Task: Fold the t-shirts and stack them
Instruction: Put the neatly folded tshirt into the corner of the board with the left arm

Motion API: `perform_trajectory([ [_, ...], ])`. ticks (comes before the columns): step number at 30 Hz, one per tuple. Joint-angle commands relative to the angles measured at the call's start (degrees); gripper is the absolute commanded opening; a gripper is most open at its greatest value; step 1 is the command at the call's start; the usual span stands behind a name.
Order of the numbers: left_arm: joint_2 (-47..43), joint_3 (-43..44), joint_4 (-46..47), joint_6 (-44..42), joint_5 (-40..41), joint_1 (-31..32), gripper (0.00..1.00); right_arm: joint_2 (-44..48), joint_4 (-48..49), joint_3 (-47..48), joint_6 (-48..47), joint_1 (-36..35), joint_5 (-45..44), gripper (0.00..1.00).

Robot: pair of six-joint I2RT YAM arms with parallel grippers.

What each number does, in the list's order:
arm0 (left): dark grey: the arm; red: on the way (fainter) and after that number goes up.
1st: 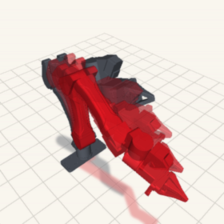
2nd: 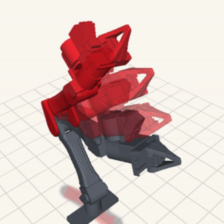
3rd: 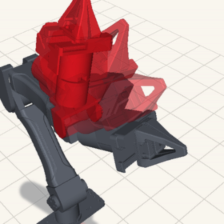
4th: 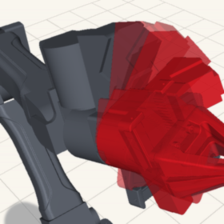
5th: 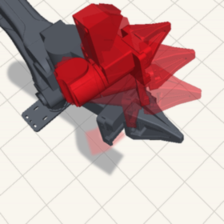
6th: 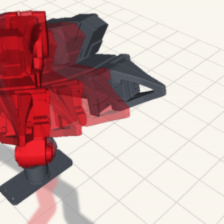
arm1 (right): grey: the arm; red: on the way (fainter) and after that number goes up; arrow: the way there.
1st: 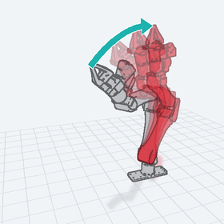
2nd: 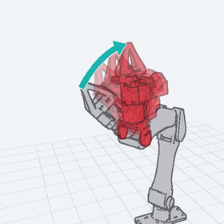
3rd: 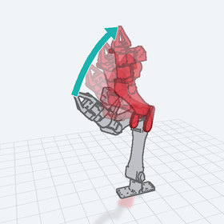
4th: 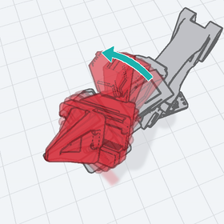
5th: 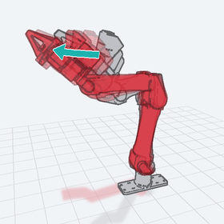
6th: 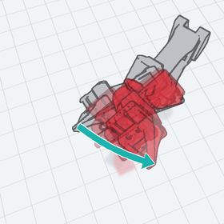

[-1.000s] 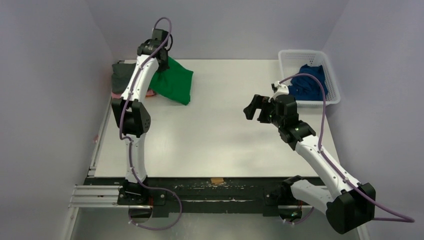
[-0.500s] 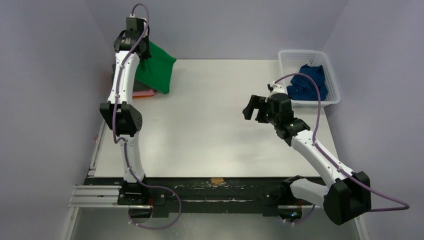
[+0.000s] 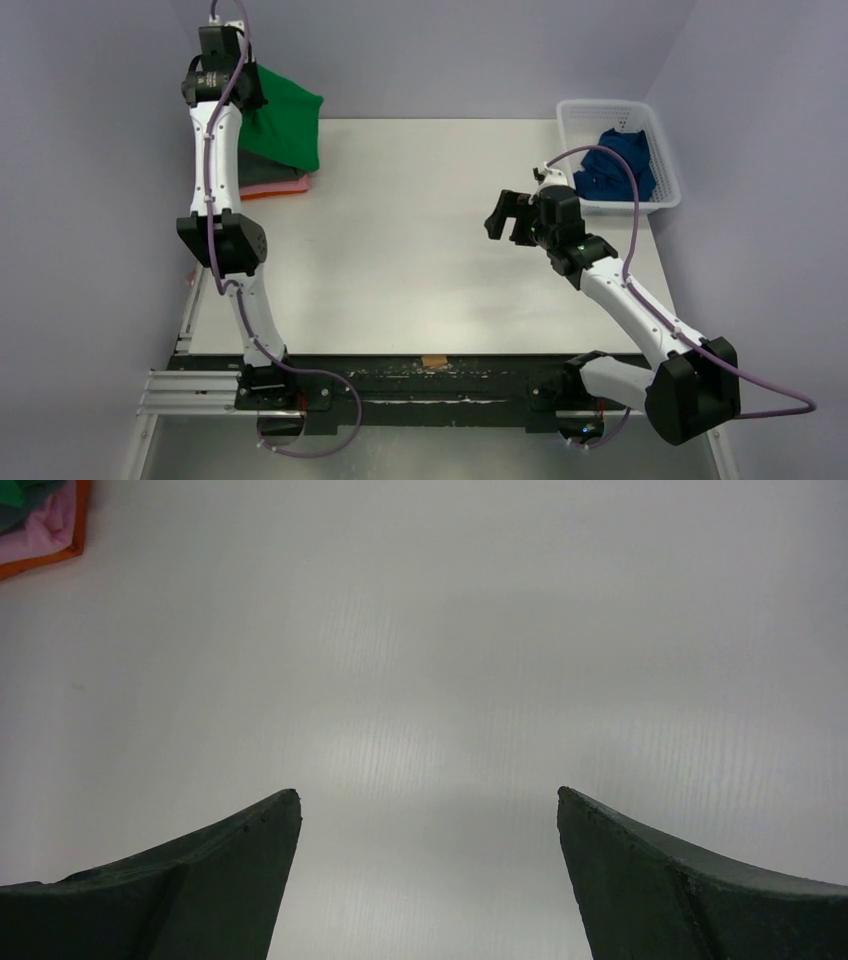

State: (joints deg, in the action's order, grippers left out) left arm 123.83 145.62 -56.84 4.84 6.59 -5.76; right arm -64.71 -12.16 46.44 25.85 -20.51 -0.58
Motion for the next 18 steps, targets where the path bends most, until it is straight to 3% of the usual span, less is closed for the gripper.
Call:
perform_trajectory([
  [1, 0.47, 1.41, 5.38, -2.12, -3.95, -2.65, 0.00, -1.75, 1.12, 2.62, -0.35, 0.21, -1.26, 0.99],
  [8, 7.66, 1.28, 11.49, -4.57, -3.63, -5.27, 0.00, -5.00, 0.05, 3.59, -0.45, 0.22, -2.80, 0.99],
  [11, 10.93, 1.52, 17.53, -6.15, 7.19, -5.67, 0.00, -6.79, 0.17, 3.81, -0.28, 0.21, -3.67, 0.99],
  [16, 14.74, 2.11, 23.69, -9.15, 18.36, -5.91, 0.02, -11.38, -1.67, 5.37, -0.42, 0.21, -4.55, 0.99],
  [17, 14.70, 1.59, 24.53, -9.08, 19.77, -5.98, 0.14, -12.08, -2.29, 5.87, -0.59, 0.26, -4.53, 0.99],
  [18, 14.60, 1.30, 24.75, -8.62, 20.52, -6.06, 0.36, -12.59, -2.79, 6.34, -0.70, 0.23, -4.44, 0.99],
])
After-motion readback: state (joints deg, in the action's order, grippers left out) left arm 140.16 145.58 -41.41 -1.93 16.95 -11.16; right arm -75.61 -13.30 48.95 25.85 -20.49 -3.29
